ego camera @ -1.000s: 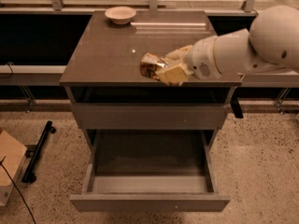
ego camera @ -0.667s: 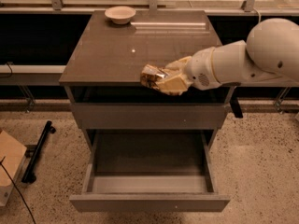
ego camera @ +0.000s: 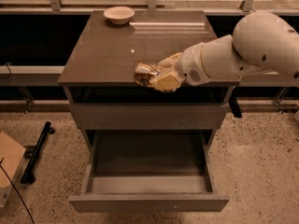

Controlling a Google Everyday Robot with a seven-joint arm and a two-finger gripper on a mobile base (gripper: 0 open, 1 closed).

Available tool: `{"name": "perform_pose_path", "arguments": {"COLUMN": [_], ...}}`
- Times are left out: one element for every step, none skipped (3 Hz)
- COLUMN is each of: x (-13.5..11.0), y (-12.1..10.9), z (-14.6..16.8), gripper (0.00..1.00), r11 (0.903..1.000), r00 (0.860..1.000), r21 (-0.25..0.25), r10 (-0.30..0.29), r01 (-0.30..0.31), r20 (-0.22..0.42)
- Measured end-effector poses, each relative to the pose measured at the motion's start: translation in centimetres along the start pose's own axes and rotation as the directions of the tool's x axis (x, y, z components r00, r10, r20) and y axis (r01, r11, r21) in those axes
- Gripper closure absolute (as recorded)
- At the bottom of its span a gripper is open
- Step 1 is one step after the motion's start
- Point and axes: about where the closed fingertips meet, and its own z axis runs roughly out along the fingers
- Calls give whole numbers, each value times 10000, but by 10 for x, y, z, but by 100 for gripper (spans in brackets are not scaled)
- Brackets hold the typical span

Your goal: Place orange can into middle drawer

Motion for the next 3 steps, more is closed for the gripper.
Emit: {"name": "perform_pose_path", "arguments": {"x": [10,40,63], "y": [9,22,30], "z": [19,34,42], "gripper": [100,100,100], "r11": [9985,9952,9913], "r00": [9997,9983,9953], "r21": [-526,-905,-1029], "r10": [-126,340,760], "r01": [115,-382,-818], "r20": [-204,-468,-595]}}
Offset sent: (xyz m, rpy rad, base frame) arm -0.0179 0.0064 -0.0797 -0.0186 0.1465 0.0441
